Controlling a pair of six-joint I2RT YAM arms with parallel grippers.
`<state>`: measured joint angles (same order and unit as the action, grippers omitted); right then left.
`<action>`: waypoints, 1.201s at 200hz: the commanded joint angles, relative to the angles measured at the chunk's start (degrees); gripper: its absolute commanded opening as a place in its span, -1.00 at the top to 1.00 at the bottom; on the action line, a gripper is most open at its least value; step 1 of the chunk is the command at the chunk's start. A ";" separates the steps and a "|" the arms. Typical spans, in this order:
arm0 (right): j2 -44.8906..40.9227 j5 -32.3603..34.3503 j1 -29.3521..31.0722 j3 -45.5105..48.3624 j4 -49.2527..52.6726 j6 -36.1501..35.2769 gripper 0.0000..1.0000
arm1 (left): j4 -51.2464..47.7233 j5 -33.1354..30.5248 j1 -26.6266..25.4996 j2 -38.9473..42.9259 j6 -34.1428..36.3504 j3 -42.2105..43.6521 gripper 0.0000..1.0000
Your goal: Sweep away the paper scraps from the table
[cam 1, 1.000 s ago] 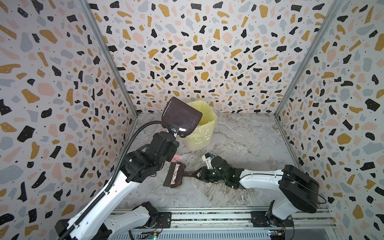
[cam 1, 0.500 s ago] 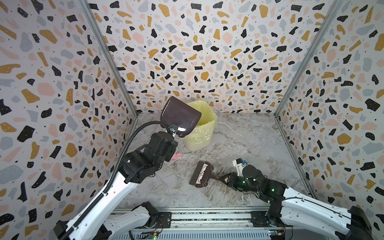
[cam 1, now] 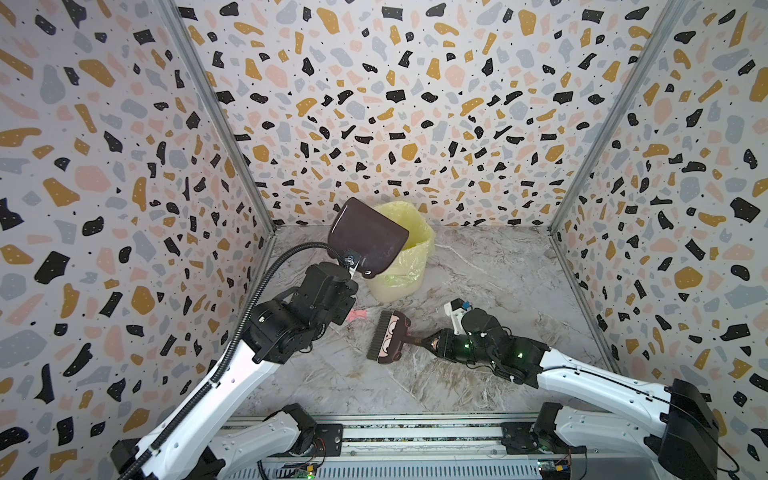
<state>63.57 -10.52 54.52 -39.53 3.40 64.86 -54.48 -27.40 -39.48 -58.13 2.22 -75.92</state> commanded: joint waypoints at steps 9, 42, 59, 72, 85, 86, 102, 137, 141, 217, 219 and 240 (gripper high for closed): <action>-0.74 -2.93 -2.84 0.33 -2.58 -2.34 1.00 | -0.79 4.04 0.20 0.96 -1.00 -1.64 1.00; -6.93 -3.76 -6.00 3.80 6.46 -2.87 1.00 | -2.46 8.95 0.11 2.06 -2.22 0.41 1.00; -11.66 -4.19 -7.98 5.51 11.98 -3.12 1.00 | -3.23 11.05 -0.06 2.91 -3.29 1.44 1.00; -15.34 -4.57 -9.47 6.65 16.37 -3.40 1.00 | -3.57 12.40 -0.28 3.58 -4.14 2.03 1.00; -18.59 -4.91 -11.24 7.25 20.69 -3.85 1.00 | -3.92 13.44 -0.71 4.01 -4.97 2.60 1.00; -18.93 -4.93 -11.35 7.26 21.04 -3.90 1.00 | -3.90 13.52 -0.74 4.00 -5.04 2.65 1.00; -22.06 -5.55 -13.53 7.27 25.70 -5.13 1.00 | -3.72 15.13 -1.59 4.45 -6.14 2.88 1.00; -24.70 -7.07 -17.47 3.64 31.24 -8.30 1.00 | -4.62 17.21 -4.71 3.12 -8.69 2.01 1.00; -24.76 -7.13 -17.72 2.88 31.58 -8.53 1.00 | -4.73 17.54 -5.00 2.81 -9.10 2.07 1.00; -19.49 0.64 -22.01 -20.35 50.87 -19.37 1.00 | -7.99 21.50 -10.33 4.59 -19.74 9.05 1.00; -19.11 1.02 -22.22 -21.01 51.37 -19.94 1.00 | -7.99 21.68 -10.48 4.67 -19.98 9.37 1.00; -14.90 6.41 -23.73 -27.36 57.99 -25.81 1.00 | -7.29 22.61 -13.94 4.92 -22.81 12.69 1.00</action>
<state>44.91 -11.07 32.16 -60.60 51.33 47.70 -62.61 -7.27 -50.30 -53.98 -15.66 -65.91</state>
